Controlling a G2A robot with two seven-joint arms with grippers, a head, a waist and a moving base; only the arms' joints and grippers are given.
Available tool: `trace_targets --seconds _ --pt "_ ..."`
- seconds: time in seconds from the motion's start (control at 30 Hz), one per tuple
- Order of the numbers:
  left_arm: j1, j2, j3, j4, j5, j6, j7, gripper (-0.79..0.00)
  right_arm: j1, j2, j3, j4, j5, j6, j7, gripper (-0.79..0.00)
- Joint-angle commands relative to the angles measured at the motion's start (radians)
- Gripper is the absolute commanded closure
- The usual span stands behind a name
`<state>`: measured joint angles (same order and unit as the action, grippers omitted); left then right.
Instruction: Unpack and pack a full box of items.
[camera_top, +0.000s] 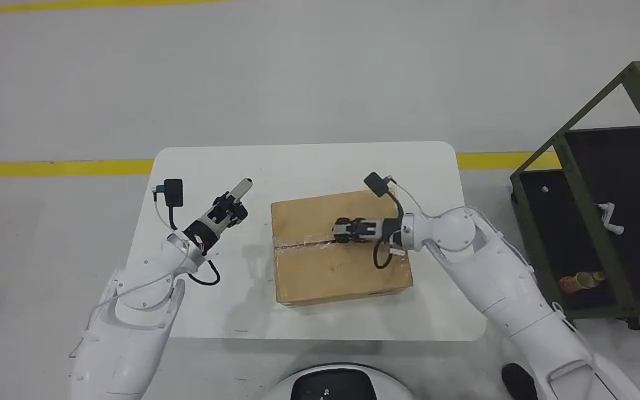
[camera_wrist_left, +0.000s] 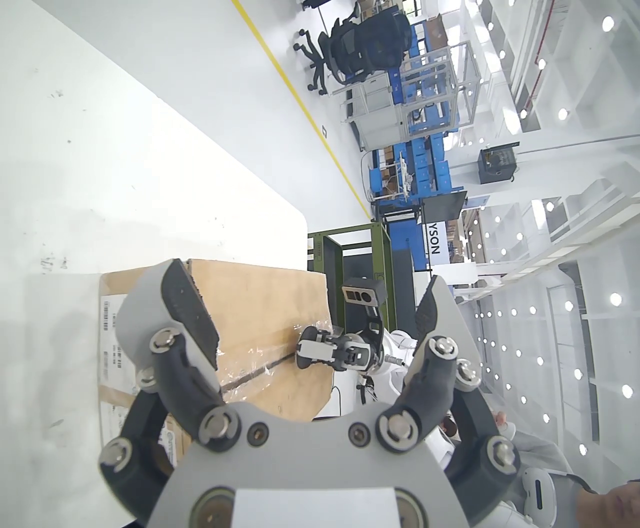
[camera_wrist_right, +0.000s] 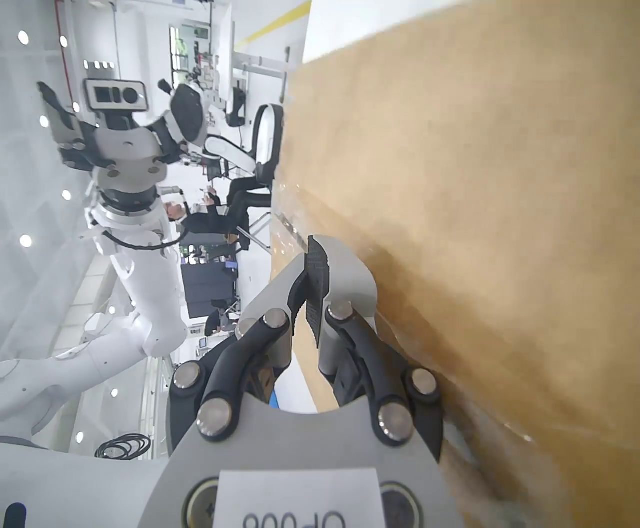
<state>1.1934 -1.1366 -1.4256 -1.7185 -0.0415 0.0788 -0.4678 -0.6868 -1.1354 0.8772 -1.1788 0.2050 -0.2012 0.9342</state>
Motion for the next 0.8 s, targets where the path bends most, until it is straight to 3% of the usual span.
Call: trace_targets --seconds 0.0,0.17,0.4,0.6,0.77 --pt "0.0 0.0 0.0 0.0 0.0 0.0 0.0 -0.785 -0.005 0.007 0.028 -0.015 0.008 0.007 0.005 0.0" --pt "0.0 0.0 0.0 0.0 0.0 0.0 0.0 -0.785 -0.033 0.025 0.08 -0.068 -0.018 0.034 0.02 0.0" --pt "0.0 0.0 0.0 0.0 0.0 0.0 0.0 -0.785 -0.059 0.022 0.052 -0.037 -0.094 0.062 0.007 0.0" --pt "0.0 0.0 0.0 0.0 0.0 0.0 0.0 -0.785 -0.054 0.016 0.059 -0.017 -0.066 0.044 -0.001 0.0" --pt "0.0 0.0 0.0 0.0 0.0 0.0 0.0 -0.785 -0.057 0.032 0.13 -0.039 -0.044 0.036 0.002 0.0"
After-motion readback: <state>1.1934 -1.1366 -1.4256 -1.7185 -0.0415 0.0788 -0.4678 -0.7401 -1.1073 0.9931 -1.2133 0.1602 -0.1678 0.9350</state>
